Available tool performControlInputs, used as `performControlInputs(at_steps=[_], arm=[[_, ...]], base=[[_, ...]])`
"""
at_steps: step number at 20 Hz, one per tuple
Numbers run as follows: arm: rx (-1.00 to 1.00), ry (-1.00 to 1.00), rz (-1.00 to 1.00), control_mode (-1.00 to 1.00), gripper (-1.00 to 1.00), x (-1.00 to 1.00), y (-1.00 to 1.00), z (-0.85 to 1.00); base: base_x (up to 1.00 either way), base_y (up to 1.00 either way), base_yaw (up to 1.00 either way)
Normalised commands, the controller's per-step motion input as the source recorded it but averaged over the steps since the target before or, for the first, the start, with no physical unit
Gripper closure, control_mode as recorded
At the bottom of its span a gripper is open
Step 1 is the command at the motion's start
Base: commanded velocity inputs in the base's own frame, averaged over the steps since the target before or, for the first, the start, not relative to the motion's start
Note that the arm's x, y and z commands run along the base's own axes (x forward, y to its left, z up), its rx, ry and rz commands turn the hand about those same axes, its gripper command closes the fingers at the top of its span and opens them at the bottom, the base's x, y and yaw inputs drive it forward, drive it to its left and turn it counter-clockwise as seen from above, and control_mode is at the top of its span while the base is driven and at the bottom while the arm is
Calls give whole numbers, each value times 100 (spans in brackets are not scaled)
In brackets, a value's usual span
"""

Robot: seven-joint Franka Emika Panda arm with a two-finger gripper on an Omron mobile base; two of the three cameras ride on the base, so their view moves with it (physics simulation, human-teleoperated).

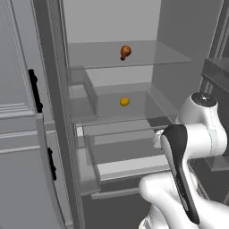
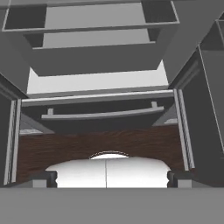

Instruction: Place one lemon and one chicken drumstick in each tupperware on the nearby counter, to pack two identical lunches.

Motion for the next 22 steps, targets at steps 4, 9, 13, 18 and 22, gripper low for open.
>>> performControlInputs(at_steps=[4, 9, 13, 18, 22], arm=[[0, 0, 0, 100, -100, 0, 0, 0], [0, 0, 0, -100, -100, 16, 4, -8], [-3, 0, 0, -100, -100, 72, 24, -38], [0, -5, 0, -100, -100, 84, 14, -5], [0, -2, 1, -100, -100, 84, 0, 0]], base=[[75, 21, 0], [61, 17, 0], [0, 0, 0], [0, 0, 0], [0, 0, 0]])
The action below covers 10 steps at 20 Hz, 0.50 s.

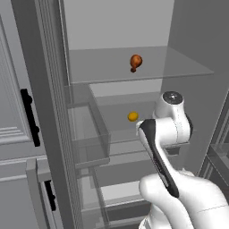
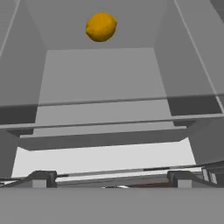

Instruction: Place one lemon and one chicken drumstick in each tupperware on the nearby counter, to pack two identical lunches.

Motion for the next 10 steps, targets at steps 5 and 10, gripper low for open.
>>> performControlInputs(at_steps=[5, 10], arm=[[0, 0, 0, -100, -100, 79, 0, -21], [0, 0, 0, -100, -100, 80, 0, -27]], base=[[0, 0, 0], [0, 0, 0]])
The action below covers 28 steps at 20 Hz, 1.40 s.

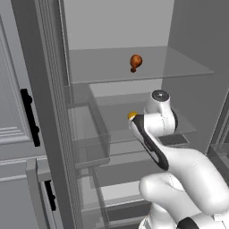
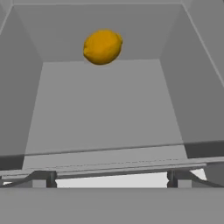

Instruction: Place one lemon and one chicken drumstick in each tupperware on the nearby counter, to pack two identical lunches.

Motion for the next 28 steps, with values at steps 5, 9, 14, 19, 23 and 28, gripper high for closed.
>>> performControlInputs(at_steps=[5, 9, 14, 19, 23, 28], arm=[[0, 0, 0, -100, -100, 79, 0, -19], [0, 0, 0, -100, -100, 74, 0, -17], [0, 0, 0, -100, -100, 70, 0, -14], [0, 0, 0, -100, -100, 61, 2, -19], [0, 0, 0, -100, -100, 56, 2, -27], [0, 0, 0, -100, -100, 37, 0, -32]], base=[[0, 0, 0], [0, 0, 0], [0, 0, 0], [0, 0, 0], [0, 0, 0], [0, 0, 0]])
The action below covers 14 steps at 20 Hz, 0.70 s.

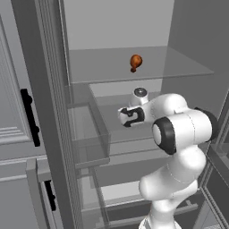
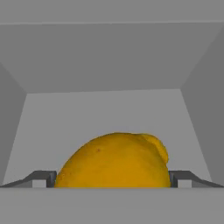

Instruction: Place one lemon and one chicken drumstick in each tupperware on the nearby counter, to pack two identical lunches.

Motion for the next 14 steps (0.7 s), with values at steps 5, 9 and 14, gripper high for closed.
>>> performControlInputs(at_steps=[5, 9, 14], arm=[[0, 0, 0, -100, 100, 20, 1, -36], [0, 1, -6, -100, 100, -20, 0, -50], [0, -1, -15, -100, 100, -68, 0, -37]], base=[[0, 0, 0], [0, 0, 0], [0, 0, 0]])
